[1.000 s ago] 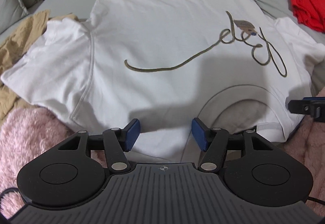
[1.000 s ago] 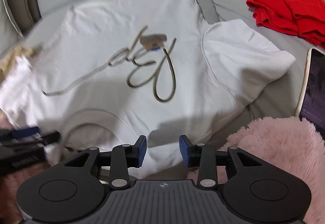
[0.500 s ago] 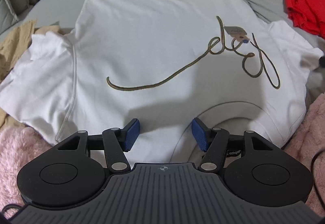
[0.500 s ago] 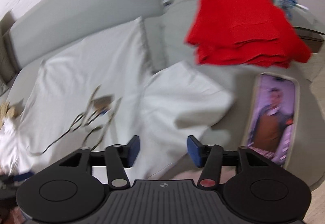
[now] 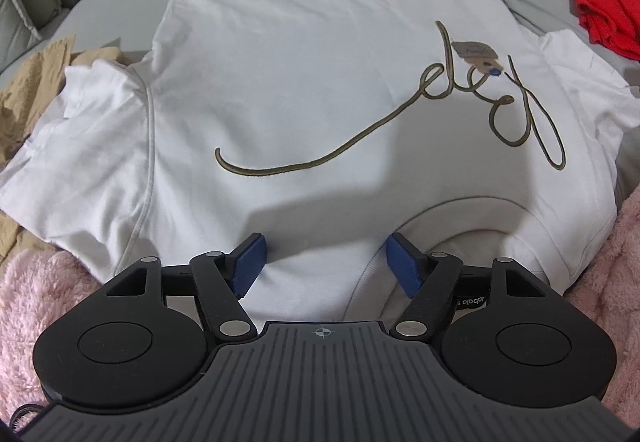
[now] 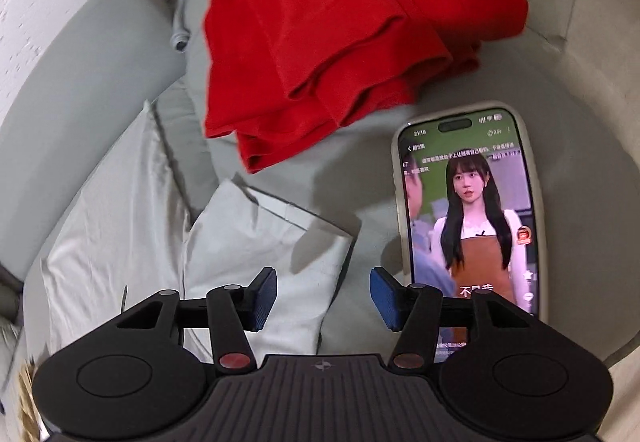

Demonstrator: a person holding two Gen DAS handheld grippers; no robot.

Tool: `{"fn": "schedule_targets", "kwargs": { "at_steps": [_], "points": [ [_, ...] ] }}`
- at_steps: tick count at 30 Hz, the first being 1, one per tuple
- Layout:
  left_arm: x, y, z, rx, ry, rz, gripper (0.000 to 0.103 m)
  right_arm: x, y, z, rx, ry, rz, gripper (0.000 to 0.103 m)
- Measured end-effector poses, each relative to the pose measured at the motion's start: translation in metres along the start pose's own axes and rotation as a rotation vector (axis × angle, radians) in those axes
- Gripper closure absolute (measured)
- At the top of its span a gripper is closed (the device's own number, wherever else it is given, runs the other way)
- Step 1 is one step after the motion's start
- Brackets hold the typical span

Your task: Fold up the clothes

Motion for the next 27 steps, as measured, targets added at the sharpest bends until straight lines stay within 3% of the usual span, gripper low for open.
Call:
{"fn": "schedule_targets", "kwargs": {
  "at_steps": [4, 6, 8, 16, 20, 22, 27],
  "points": [
    [0.000, 0.000, 0.000, -0.003, 0.009, -0.005, 0.029, 0.004, 0.002, -0.010, 0.043, -0.039, 0.042, 0.060],
    [0.001, 0.001, 0.000, -0.003, 0.011, -0.008, 0.029, 0.006, 0.002, -0.015, 0.056, -0.046, 0.073, 0.069],
    [0.001, 0.001, 0.000, -0.004, 0.012, -0.009, 0.029, 0.001, -0.001, -0.014, 0.066, -0.011, 0.118, 0.098],
    [0.002, 0.000, 0.001, 0.008, 0.013, -0.011, 0.028, -0.054, -0.023, 0.027, 0.184, 0.005, 0.360, 0.098],
    [0.001, -0.001, 0.001, 0.018, 0.007, -0.011, 0.029, -0.103, -0.058, 0.045, 0.238, -0.027, 0.598, 0.098],
    [0.002, -0.002, 0.002, 0.024, 0.005, -0.013, 0.029, -0.134, -0.095, 0.044, 0.253, -0.069, 0.795, 0.098],
    [0.000, -0.007, 0.004, 0.038, -0.011, -0.016, 0.030, -0.165, -0.157, 0.012, 0.155, -0.155, 1.082, 0.098]
  ]
}}
Point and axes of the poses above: each gripper's, at about its wrist camera, not at the fingertips, and z roughly against the way its jaws point, x to its right, y to its top, the point moved 9 cm from there along -z, roughly the way its jaws point, and after that the axes turned 11 degrees about -x, right-handed, at the moved point
